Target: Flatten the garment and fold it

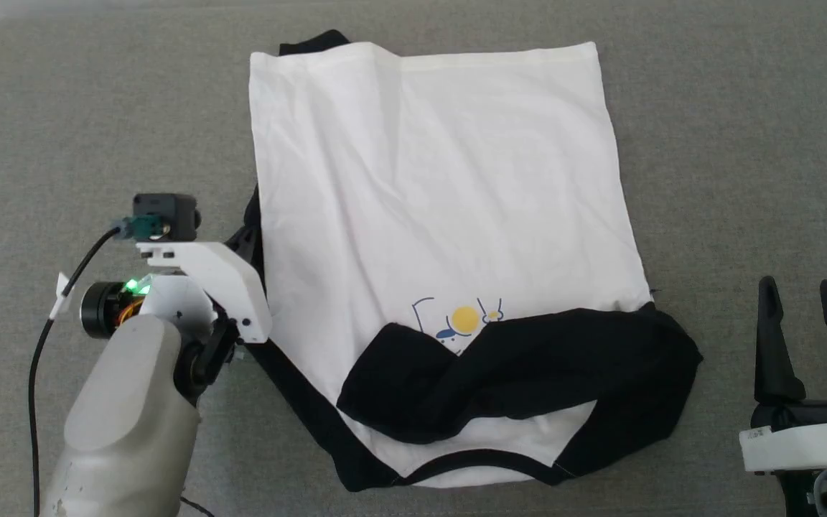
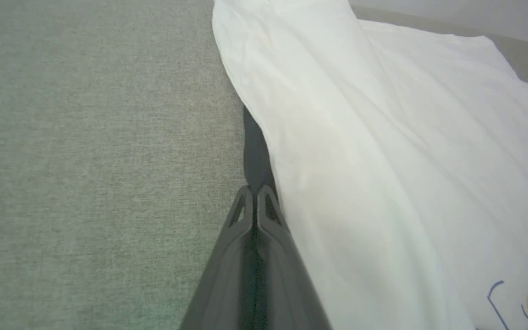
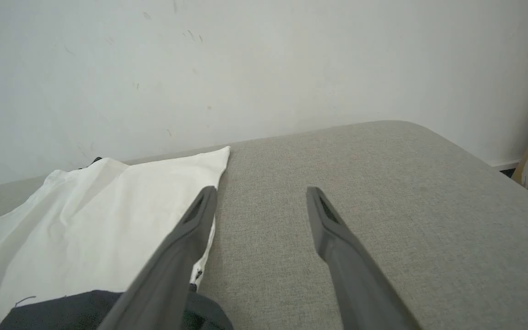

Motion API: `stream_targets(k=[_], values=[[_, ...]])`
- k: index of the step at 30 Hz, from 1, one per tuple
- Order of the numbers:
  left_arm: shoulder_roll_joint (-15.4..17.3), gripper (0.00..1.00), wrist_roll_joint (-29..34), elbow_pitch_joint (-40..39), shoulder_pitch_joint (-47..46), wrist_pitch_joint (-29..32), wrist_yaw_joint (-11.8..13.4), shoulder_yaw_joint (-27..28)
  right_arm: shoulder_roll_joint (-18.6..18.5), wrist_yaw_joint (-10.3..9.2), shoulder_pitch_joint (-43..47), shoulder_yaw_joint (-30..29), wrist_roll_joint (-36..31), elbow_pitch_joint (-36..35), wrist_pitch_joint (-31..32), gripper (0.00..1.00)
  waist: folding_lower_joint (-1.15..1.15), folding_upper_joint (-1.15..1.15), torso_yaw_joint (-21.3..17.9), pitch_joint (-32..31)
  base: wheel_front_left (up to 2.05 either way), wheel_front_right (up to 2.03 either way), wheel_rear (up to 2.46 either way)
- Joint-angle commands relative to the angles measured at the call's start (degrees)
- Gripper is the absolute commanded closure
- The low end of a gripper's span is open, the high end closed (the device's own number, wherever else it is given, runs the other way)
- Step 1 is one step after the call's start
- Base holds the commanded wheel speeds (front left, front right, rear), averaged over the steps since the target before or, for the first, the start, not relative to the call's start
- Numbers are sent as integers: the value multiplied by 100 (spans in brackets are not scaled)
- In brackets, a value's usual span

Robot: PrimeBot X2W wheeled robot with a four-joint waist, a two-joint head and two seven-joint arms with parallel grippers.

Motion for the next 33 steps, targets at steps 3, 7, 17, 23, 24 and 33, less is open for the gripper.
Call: stream_targets(k=[3, 7, 17, 23, 24, 33], values=[[67, 100, -45, -213, 231, -222, 122, 121, 12, -4, 4, 4, -22, 26, 0, 0, 0, 0, 66, -137, 0, 0, 0], [105, 100, -116, -615, 670, -472, 356, 320, 12, -4, 62, 9, -17, 62, 22, 0, 0, 0, 115, -303, 0, 0, 0], [138, 100, -347, -1513, 1969, -826, 963, 841, 12, -4, 232, 72, -15, 114, 84, 0, 0, 0, 255, -636, 0, 0, 0], [29, 100, -463, -1831, 2638, -1016, 1374, 1148, 12, -4, 299, 125, -19, 135, 131, 0, 0, 0, 289, -747, 0, 0, 0], [4, 100, -476, -1859, 2731, -1047, 1432, 1185, 12, -4, 310, 133, -17, 139, 135, 0, 0, 0, 294, -768, 0, 0, 0], [-181, 100, -612, -1880, 3294, -1132, 1582, 1246, 12, -4, 352, 186, -7, 180, 174, 0, 0, 0, 312, -913, 0, 0, 0]])
